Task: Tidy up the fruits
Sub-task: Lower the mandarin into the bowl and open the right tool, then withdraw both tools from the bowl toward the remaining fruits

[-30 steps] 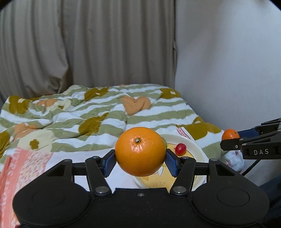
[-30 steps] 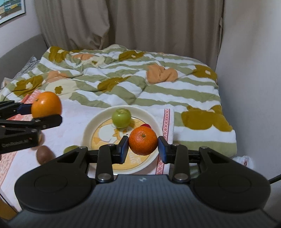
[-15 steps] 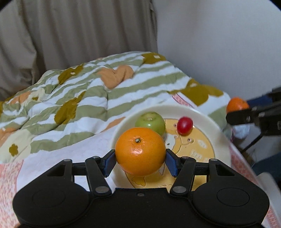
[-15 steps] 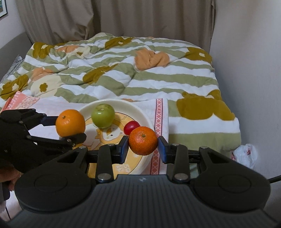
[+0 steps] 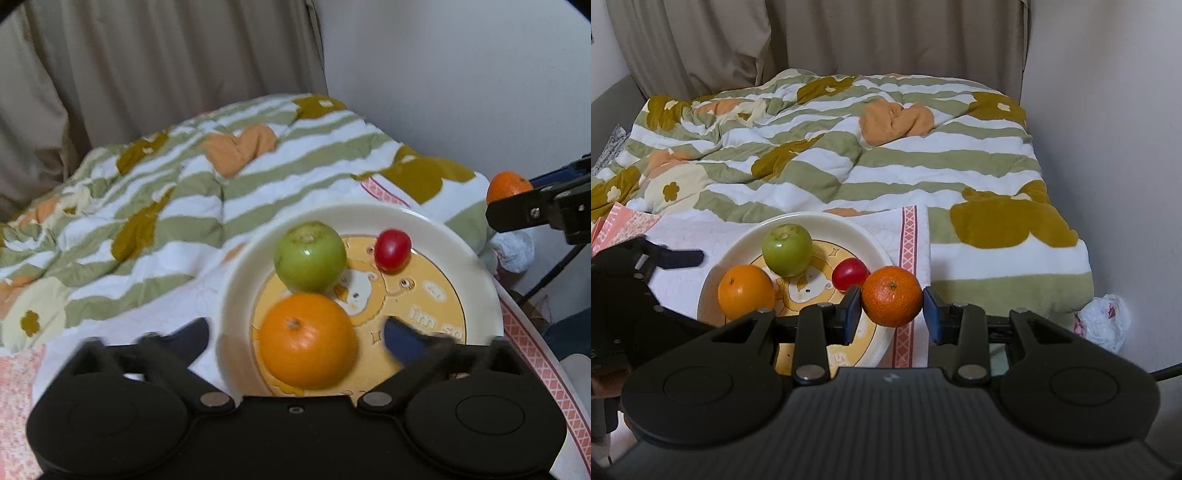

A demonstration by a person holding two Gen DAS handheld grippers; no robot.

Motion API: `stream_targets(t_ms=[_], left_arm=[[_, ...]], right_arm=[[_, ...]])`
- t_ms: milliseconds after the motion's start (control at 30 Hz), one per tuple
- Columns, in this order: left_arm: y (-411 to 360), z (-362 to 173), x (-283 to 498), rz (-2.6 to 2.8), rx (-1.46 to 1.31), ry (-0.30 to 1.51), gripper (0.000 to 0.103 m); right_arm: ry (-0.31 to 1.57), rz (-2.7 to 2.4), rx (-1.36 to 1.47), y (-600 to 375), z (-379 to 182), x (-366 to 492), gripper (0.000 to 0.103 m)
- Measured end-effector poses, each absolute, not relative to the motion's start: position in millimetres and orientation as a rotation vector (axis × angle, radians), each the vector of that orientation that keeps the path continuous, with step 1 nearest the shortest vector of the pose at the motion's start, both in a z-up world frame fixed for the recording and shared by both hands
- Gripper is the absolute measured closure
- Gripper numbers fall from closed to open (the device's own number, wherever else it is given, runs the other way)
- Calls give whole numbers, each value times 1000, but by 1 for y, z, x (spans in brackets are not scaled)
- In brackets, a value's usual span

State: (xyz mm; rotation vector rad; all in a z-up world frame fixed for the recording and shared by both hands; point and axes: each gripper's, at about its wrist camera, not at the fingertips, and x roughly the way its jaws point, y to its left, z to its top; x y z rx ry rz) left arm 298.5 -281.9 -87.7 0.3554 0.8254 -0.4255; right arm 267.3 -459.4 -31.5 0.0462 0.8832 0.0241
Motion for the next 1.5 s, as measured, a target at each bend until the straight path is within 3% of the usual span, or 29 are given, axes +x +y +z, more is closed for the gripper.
stream_targets(t_ms=[500,1000,1067,1133,1200,1500], left_arm=[[-241,-56,279,-350,201,877,0],[-208,-40,260,-275,139,852,0],[-204,-39,259,-265,134,850,0],[-201,-38,256,-258,126,848,0],[-198,-36,253,-250,121,842,0],[-198,-21,233,-228,116,803,0]], right_arm=[[876,128,-14,-441,-37,277,52],[923,216,-179,-407,-91,297,51],[904,217,-185,-406,-92,295,43],[879,215,-197,-404,-89,289,14],[834,198,-217,-403,-84,281,0],[793,192,-193,-408,-63,257,0]])
